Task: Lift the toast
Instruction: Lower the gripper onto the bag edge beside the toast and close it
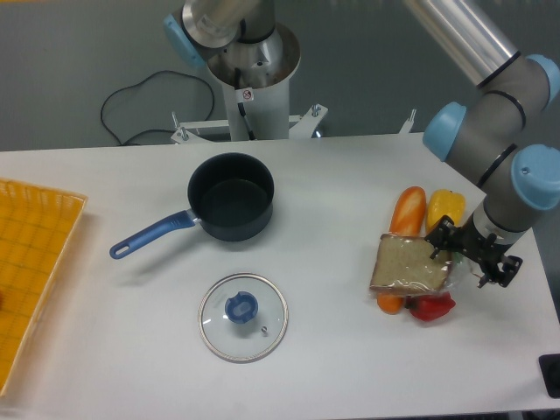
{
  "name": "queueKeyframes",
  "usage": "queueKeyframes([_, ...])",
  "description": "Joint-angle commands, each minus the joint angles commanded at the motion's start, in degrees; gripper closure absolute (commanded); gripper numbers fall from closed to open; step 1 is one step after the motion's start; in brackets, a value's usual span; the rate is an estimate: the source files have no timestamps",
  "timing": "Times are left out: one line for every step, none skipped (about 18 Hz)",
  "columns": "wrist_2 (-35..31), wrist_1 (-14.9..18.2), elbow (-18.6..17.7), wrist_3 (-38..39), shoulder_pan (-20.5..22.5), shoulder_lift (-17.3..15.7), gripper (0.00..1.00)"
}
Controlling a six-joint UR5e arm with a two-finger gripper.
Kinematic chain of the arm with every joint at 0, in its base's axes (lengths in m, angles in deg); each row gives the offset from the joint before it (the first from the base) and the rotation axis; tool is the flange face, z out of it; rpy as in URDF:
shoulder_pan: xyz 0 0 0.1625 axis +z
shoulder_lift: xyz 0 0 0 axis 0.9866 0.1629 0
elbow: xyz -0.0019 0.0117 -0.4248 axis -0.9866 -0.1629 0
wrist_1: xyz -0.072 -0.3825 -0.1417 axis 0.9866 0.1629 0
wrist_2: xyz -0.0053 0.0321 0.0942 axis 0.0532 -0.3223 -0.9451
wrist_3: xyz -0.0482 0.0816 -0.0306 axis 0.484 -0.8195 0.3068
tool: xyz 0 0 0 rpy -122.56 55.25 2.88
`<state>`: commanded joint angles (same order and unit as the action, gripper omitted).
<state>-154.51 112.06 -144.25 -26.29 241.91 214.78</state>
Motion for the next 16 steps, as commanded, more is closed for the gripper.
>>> queueKeyframes([0.00, 0.09, 0.00, 0.00, 0.00, -0.09, 0.19])
queueKeyframes([0.00, 0.09, 0.00, -0.09, 0.00, -0.09, 0.26])
queueKeyframes([0.00, 0.44, 0.00, -0.18, 0.00, -0.09, 0.32])
queueKeyframes([0.00, 0.61, 0.00, -0.26, 0.00, -0.09, 0.36])
queueKeyframes([-0.09, 0.70, 0.00, -0.26, 0.00, -0.18, 0.41])
queueKeyframes([-0.09, 0.70, 0.00, -0.26, 0.00, -0.18, 0.44])
queueKeyframes([-0.09, 0.62, 0.00, -0.26, 0.00, -0.18, 0.45])
queueKeyframes([-0.09, 0.62, 0.00, -0.26, 0.00, -0.18, 0.46])
queueKeyframes([-0.09, 0.62, 0.00, -0.26, 0.00, -0.18, 0.47])
queueKeyframes([-0.09, 0.62, 0.00, -0.26, 0.00, -0.18, 0.49])
queueKeyframes([-0.09, 0.62, 0.00, -0.26, -0.09, -0.26, 0.52])
queueKeyframes([-0.09, 0.62, 0.00, -0.26, -0.09, -0.26, 0.55])
queueKeyframes([-0.09, 0.62, -0.09, -0.35, -0.09, -0.26, 0.59])
queueKeyframes([-0.09, 0.53, -0.35, -0.35, -0.09, -0.44, 0.65])
queueKeyframes([0.00, 0.53, -0.61, -0.35, -0.09, -0.61, 0.72])
queueKeyframes([0.00, 0.27, -0.88, -0.35, -0.09, -0.79, 0.77])
